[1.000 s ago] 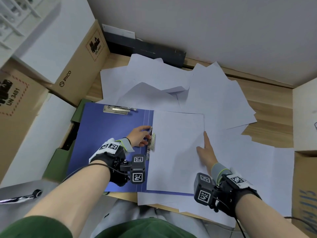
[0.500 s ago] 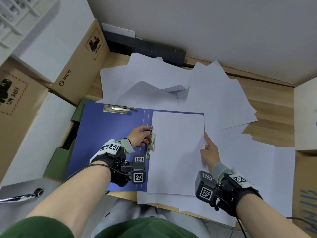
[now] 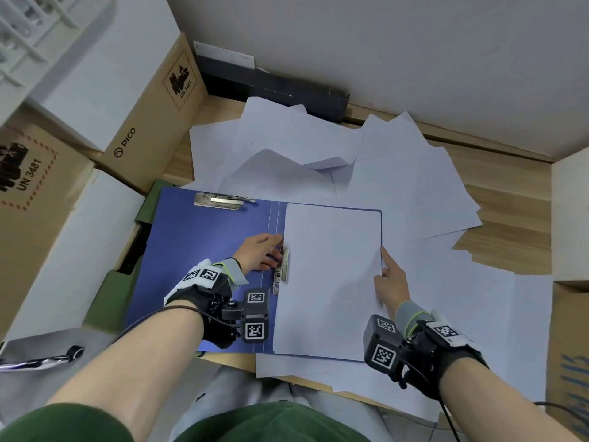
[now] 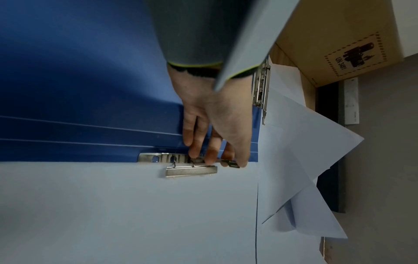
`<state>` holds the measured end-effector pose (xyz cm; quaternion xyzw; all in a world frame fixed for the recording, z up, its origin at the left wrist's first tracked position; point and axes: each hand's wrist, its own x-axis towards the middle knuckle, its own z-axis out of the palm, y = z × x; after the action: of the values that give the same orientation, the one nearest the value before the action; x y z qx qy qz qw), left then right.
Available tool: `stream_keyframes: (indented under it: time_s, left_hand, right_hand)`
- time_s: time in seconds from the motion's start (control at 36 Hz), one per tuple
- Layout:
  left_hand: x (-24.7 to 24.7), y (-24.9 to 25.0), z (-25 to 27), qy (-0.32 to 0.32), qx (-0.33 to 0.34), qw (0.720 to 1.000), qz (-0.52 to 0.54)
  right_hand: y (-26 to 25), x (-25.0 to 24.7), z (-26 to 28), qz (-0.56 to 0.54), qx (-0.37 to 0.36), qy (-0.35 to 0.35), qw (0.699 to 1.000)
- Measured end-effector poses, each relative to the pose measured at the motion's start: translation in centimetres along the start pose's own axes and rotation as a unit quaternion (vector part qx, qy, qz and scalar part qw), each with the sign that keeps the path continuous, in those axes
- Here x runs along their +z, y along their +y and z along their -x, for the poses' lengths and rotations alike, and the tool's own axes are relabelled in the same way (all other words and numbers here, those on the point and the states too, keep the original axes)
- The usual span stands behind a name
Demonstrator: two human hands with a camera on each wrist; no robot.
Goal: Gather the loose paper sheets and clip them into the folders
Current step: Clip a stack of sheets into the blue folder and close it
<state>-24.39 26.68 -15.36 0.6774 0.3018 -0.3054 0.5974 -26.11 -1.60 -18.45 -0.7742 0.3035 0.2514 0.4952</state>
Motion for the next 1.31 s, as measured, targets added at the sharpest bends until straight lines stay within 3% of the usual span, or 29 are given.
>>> stream_keyframes:
  time_s: [0.31, 0.42, 0.56, 0.72, 0.97, 1.19, 1.31]
  left_hand:
    - [-2.6, -0.8, 1.5, -0.076, 0.011, 0.997, -0.027]
    - [-3.0, -0.8, 1.6, -0.094, 0.018, 0.992, -0.080]
    - [-2.8, -1.9, 1.7, -0.169, 0.015, 0.972, -0.165]
    - [-2.6, -2.8, 1.2, -0.112, 0.045, 0.950, -0.288]
    - [-1.1, -2.2, 0.4, -0.068, 0.035, 0.872, -0.484]
    - [-1.1, -1.6, 0.1, -0.125, 0.021, 0.864, -0.487]
    - [-1.0, -1.9, 0.4, -0.196, 0.010, 0.887, -0.418]
  right_hand:
    - [-0.4, 0.9, -0.1, -0.005, 0.016, 0.016, 1.000]
    - [-1.1, 1.0, 0.7, -0.010, 0.003, 0.021, 1.000]
    - [-1.4, 1.2, 1.2, -0.009, 0.008, 0.028, 1.000]
    - [-0.8, 1.0, 0.4, -0.016, 0.015, 0.012, 1.000]
    - [-0.7, 1.1, 0.5, -0.040, 0.024, 0.006, 0.999]
    - [0.1, 0.9, 0.0, -0.045, 0.027, 0.004, 0.999]
    - [0.1, 0.3, 0.5, -0.041, 0.041, 0.017, 0.998]
